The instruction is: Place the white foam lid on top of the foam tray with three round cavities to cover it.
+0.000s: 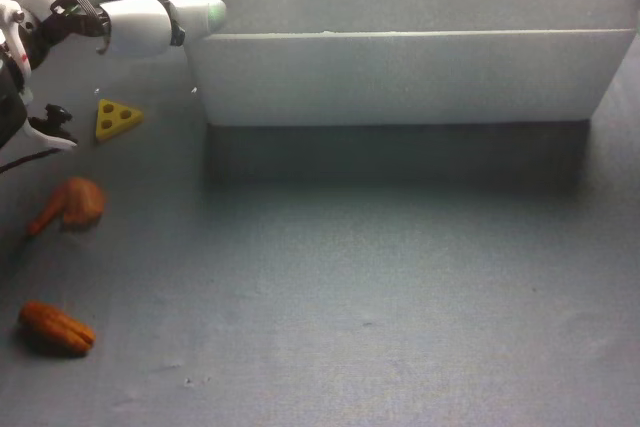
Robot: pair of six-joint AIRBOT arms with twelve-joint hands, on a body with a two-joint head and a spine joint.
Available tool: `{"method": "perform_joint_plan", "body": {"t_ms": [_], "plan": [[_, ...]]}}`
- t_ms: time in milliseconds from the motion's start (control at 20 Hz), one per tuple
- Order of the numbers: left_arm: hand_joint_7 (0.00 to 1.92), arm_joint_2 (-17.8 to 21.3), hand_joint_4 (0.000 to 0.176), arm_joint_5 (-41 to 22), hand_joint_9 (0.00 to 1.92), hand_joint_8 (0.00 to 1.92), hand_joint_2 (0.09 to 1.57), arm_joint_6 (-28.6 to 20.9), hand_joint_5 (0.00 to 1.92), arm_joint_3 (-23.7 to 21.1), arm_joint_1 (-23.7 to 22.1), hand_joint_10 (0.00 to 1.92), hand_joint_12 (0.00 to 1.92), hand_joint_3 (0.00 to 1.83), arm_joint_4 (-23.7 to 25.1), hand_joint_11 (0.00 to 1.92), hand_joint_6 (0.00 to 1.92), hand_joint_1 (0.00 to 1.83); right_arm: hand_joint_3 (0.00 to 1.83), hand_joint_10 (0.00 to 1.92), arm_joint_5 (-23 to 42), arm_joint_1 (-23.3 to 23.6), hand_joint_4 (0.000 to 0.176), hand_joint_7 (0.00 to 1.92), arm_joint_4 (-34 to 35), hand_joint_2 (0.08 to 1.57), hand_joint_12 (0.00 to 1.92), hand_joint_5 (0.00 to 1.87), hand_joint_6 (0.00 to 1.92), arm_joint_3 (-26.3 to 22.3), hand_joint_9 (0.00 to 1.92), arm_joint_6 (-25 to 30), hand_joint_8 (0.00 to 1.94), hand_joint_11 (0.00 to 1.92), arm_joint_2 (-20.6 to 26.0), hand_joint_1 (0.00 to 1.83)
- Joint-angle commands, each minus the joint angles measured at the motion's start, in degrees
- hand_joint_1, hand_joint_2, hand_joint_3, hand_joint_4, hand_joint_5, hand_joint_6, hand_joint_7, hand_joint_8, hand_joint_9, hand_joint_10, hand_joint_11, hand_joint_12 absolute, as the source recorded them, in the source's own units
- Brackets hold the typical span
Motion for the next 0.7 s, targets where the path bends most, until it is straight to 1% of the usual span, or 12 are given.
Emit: {"method": "perform_joint_plan", "body": {"t_ms": [0, 50, 100, 150, 250, 300, 350, 400, 450, 500, 600, 650], "plan": [[0.0, 0.7, 0.016, -6.5, 0.0, 0.0, 1.08, -0.3, 0.0, -0.3, -0.1, 0.0, 0.28, 0.0, 1.1, 0.0, 0.0, 0.43, 0.0, 0.0, 6.9, 0.6, 0.0, 0.0, -1.5, 1.36, 0.0, 0.0, 0.0, -0.1, 0.0, -0.2, 0.0, 0.0, 1.1, 0.45], [0.0, 1.0, 0.016, -6.9, 0.0, 0.0, 1.08, -0.3, 0.0, -0.6, 0.0, 0.0, 0.28, 0.0, 1.1, 0.0, 0.0, 0.43, 0.0, 0.0, 7.0, 0.6, 0.0, 0.0, -1.5, 1.36, 0.0, 0.0, 0.0, -0.3, 0.0, -0.2, 0.0, 0.0, 1.2, 0.45], [0.0, 1.4, 0.007, -7.5, 0.0, 0.0, 1.07, -0.3, 0.0, -1.1, 0.2, 0.0, 0.19, 0.0, 1.1, 0.0, 0.0, 0.43, 0.0, 0.0, 7.2, 0.6, 0.0, 0.0, -1.7, 1.35, 0.03, 0.0, 0.0, -0.6, 0.0, -0.3, 0.0, 0.04, 1.5, 0.42], [0.0, 1.6, 0.0, -7.8, 0.0, 0.0, 1.07, -0.3, 0.0, -1.3, 0.3, 0.0, 0.3, 0.0, 1.1, 0.0, 0.0, 0.42, 0.01, 0.0, 7.3, 0.6, 0.0, 0.0, -1.7, 1.33, 0.23, 0.0, 0.0, -0.8, 0.0, -0.4, 0.0, 0.01, 1.6, 0.4], [0.0, 2.2, 0.01, -8.9, 0.0, 0.0, 1.07, -0.4, 0.0, -2.1, 0.9, 0.0, 0.31, 0.0, 1.1, 0.0, 0.0, 0.4, 0.0, 0.0, 7.5, 0.5, 0.0, 0.0, -1.9, 1.36, 0.03, 0.0, 0.0, -1.2, 0.0, -0.6, 0.0, 0.0, 1.9, 0.44], [0.0, 2.3, 0.009, -9.1, 0.0, 0.0, 1.08, -0.4, 0.01, -2.3, 1.2, 0.0, 0.32, 0.0, 1.1, 0.0, 0.0, 0.39, 0.0, 0.0, 7.5, 0.3, 0.0, 0.0, -1.9, 1.35, 0.01, 0.0, 0.0, -1.3, 0.0, -0.7, 0.0, 0.0, 2.1, 0.44], [0.0, 2.3, 0.009, -9.3, 0.0, 0.0, 1.08, -0.5, 0.01, -2.4, 1.4, 0.0, 0.32, 0.0, 1.1, 0.0, 0.0, 0.39, 0.0, 0.0, 7.5, 0.2, 0.0, 0.0, -1.9, 1.35, 0.01, 0.0, 0.0, -1.3, 0.0, -0.7, 0.0, 0.0, 2.3, 0.44], [0.0, 2.6, 0.019, -9.9, 0.0, 0.0, 1.07, -1.0, 0.01, -2.7, 2.0, 0.0, 0.36, 0.0, 1.1, 0.0, 0.0, 0.38, 0.0, 0.0, 7.2, 0.2, 0.0, 0.0, -1.9, 1.35, 0.0, 0.0, 0.0, -1.3, 0.0, -0.8, 0.0, 0.0, 2.4, 0.45], [0.0, 2.9, 0.019, -10.2, 0.0, 0.0, 1.07, -1.0, 0.01, -3.1, 2.4, 0.0, 0.36, 0.0, 1.1, 0.0, 0.0, 0.38, 0.0, 0.0, 7.0, 0.2, 0.0, 0.0, -1.9, 1.35, 0.0, 0.0, 0.0, -1.3, 0.0, -1.1, 0.0, 0.0, 2.6, 0.45], [0.0, 3.0, 0.012, -10.3, 0.0, 0.0, 1.07, -1.0, 0.01, -3.2, 2.6, 0.0, 0.33, 0.0, 1.1, 0.0, 0.0, 0.39, 0.0, 0.0, 6.9, 0.2, 0.0, 0.0, -1.9, 1.36, 0.01, 0.0, 0.0, -1.3, 0.0, -1.2, 0.0, 0.01, 2.7, 0.44], [0.0, 3.0, 0.016, -10.5, 0.0, 0.0, 1.06, -1.0, 0.02, -3.3, 2.7, 0.0, 0.33, 0.0, 1.1, 0.0, 0.0, 0.39, 0.0, 0.0, 6.9, 0.2, 0.0, 0.0, -1.9, 1.36, 0.0, 0.0, 0.0, -1.4, 0.0, -1.2, 0.0, 0.0, 3.0, 0.4], [0.0, 3.0, 0.011, -10.4, 0.0, 0.0, 1.07, -1.0, 0.03, -3.4, 2.8, 0.0, 0.33, 0.0, 1.2, 0.0, 0.01, 0.41, 0.0, 0.0, 6.8, 0.2, 0.0, 0.0, -1.8, 1.34, 0.0, 0.0, 0.0, -1.4, 0.0, -1.4, 0.0, 0.0, 3.1, 0.39]]}}
